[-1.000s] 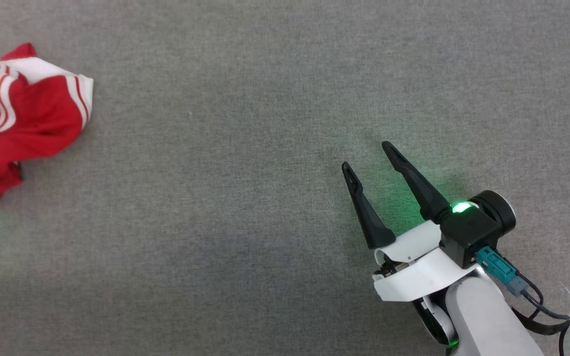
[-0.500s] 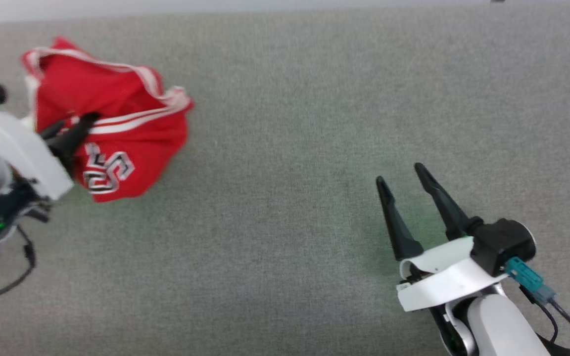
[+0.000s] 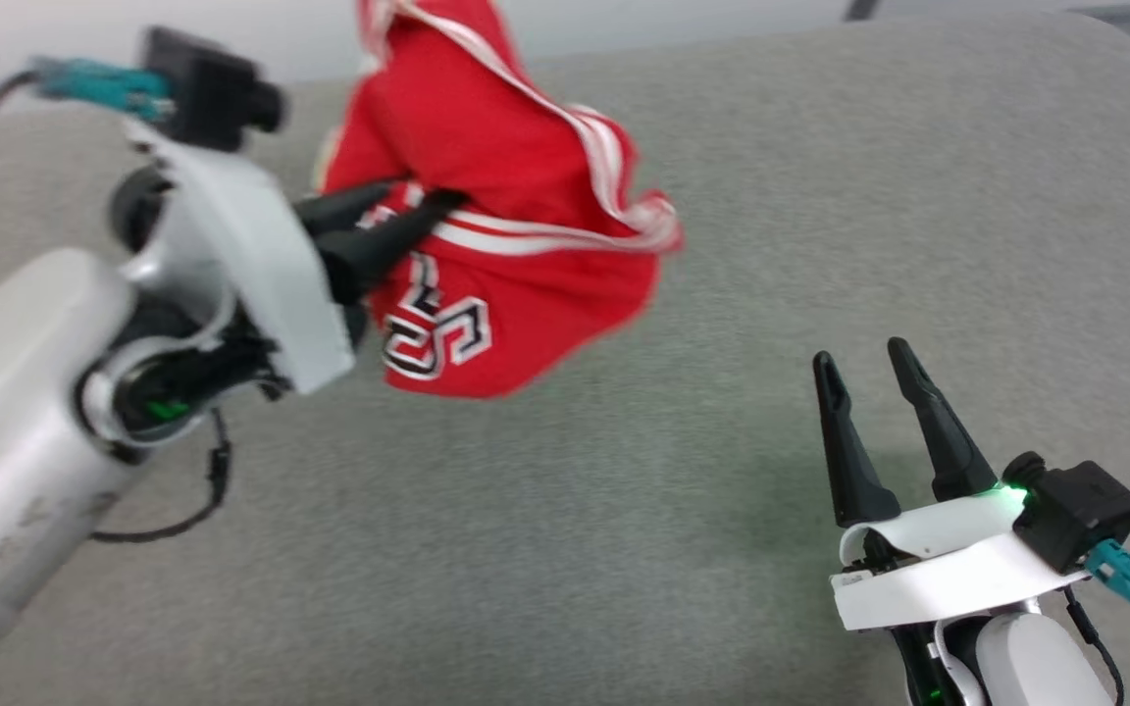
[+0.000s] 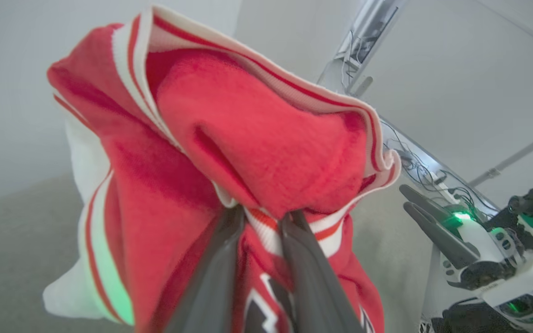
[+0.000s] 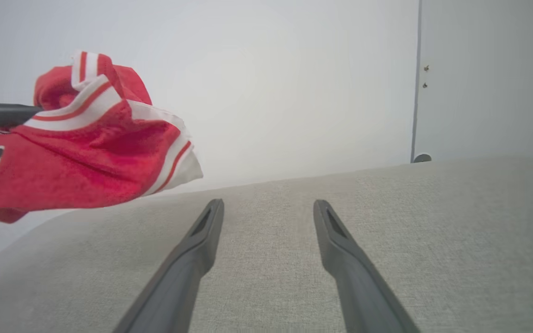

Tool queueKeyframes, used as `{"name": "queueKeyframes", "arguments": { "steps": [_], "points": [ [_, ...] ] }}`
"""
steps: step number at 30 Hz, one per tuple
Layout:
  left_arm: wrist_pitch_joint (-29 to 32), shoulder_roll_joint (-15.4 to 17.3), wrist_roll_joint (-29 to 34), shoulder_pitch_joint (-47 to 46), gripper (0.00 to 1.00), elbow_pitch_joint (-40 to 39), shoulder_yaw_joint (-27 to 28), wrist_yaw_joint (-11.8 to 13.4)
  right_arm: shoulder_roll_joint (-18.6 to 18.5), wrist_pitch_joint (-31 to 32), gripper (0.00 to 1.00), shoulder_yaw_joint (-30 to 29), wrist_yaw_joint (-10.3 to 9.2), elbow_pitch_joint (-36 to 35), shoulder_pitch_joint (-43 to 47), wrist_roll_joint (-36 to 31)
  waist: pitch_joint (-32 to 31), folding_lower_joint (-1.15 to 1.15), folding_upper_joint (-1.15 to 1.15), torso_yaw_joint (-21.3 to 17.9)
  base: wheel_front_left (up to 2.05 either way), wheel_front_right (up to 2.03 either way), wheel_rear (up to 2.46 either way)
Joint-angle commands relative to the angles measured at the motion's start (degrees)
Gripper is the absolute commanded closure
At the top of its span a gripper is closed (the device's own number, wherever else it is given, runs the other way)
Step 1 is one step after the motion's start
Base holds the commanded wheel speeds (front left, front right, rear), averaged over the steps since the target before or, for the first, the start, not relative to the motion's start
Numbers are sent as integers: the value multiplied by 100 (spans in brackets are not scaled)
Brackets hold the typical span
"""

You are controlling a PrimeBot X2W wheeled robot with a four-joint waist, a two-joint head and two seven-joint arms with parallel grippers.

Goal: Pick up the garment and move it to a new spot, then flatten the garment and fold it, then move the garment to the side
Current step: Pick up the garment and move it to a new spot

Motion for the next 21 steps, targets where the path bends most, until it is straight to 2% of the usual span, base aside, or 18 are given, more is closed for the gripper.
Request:
{"name": "queueKeyframes", "arguments": {
  "steps": [1, 5, 11, 21],
  "points": [
    [60, -70, 43, -129, 100, -9, -110, 1, 13, -29, 0, -1, 0, -67, 54, 104, 253, 0, 0, -537, 0, 0, 0],
    [197, -385, 98, -421, 100, 75, -469, 1, 14, -29, 0, 3, 0, -198, 115, 351, 450, 0, 0, -957, 0, 0, 0],
    [181, -584, 124, -711, 100, 442, -881, 1, 14, -29, 0, 54, 0, -372, 211, 628, 733, 0, 0, -1521, 0, 0, 0],
    [170, -368, 328, -765, 100, 1312, -1695, 1, 13, -29, 0, 160, 0, -552, 303, 919, 949, 0, 0, -1965, 0, 0, 0]
  ]
}}
